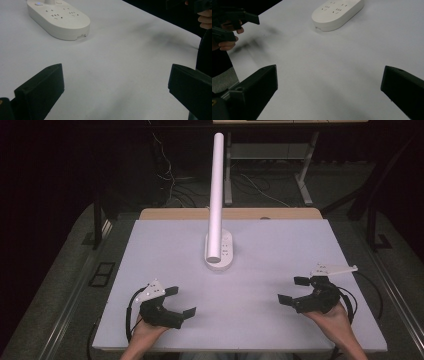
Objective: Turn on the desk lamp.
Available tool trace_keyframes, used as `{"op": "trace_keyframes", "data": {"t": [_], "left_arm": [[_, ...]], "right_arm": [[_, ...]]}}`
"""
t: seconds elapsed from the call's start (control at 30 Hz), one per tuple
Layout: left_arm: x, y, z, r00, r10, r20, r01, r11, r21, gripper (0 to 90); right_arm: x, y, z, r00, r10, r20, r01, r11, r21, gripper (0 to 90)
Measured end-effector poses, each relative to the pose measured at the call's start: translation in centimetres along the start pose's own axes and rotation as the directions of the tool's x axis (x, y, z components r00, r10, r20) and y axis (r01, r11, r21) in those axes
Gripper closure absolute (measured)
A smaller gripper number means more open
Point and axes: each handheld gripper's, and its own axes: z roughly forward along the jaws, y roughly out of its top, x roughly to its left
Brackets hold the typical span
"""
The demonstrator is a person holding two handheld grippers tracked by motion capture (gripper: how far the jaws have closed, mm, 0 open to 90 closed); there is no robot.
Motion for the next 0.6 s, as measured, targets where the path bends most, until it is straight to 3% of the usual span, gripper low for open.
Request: {"op": "trace_keyframes", "data": {"t": [0.6], "left_arm": [[0.0,0.0,-0.1,1.0,-0.002,0.003,0.002,1.0,0.002,0.0]], "right_arm": [[-0.9,3.1,1.5,0.9998,-0.016,-0.01,0.016,1.0,0.021,0.5]]}}
